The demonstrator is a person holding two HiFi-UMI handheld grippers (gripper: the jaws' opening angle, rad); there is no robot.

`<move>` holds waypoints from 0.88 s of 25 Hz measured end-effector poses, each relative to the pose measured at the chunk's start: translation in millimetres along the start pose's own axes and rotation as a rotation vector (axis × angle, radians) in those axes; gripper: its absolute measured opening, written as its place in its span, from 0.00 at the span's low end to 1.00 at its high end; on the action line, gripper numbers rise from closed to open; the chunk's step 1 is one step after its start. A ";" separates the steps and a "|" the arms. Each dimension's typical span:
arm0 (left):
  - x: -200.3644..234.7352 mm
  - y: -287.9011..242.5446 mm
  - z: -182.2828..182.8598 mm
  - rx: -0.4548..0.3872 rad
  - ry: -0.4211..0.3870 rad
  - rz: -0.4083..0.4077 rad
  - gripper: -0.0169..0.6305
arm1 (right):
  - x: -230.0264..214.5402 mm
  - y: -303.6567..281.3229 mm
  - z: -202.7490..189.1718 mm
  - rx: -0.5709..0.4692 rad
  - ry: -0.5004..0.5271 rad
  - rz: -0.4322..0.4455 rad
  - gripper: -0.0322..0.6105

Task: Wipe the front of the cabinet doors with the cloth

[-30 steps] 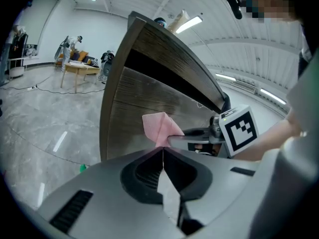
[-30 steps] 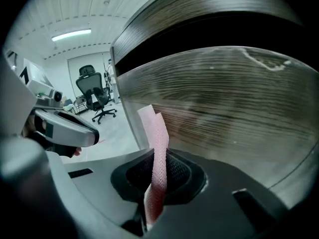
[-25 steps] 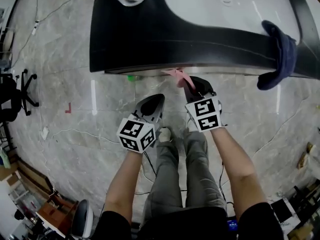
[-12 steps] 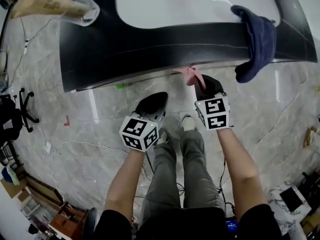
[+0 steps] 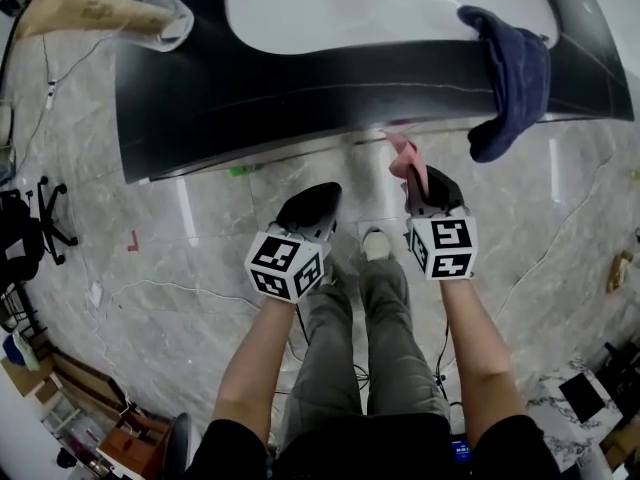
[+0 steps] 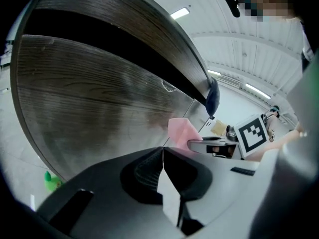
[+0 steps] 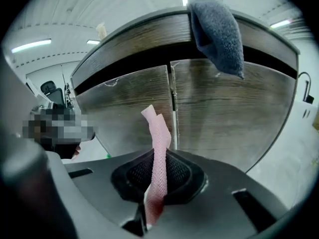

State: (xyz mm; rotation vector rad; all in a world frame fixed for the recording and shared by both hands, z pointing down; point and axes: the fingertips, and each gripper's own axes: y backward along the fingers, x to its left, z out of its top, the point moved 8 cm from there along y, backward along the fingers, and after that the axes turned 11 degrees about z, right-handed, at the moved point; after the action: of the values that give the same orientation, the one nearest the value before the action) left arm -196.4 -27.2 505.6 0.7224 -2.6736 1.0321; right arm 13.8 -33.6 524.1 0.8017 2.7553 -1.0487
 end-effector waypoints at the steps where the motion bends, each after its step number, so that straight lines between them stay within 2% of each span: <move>1: 2.9 3.6 -2.2 0.001 0.003 0.006 0.04 | 5.4 2.7 -2.1 0.000 0.000 0.005 0.11; 13: 62.6 64.1 -29.9 -0.019 0.081 0.130 0.04 | 85.4 -23.1 -12.0 0.048 0.041 0.121 0.11; 22: 103.4 98.3 -57.9 -0.040 0.154 0.222 0.04 | 148.6 -76.5 -15.3 0.137 0.203 0.285 0.11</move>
State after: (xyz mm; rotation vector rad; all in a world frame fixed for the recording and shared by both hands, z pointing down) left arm -335.4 36.0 526.2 0.3292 -2.6742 1.0340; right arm -150.7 -5.9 543.0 1.3424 2.6345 -1.1615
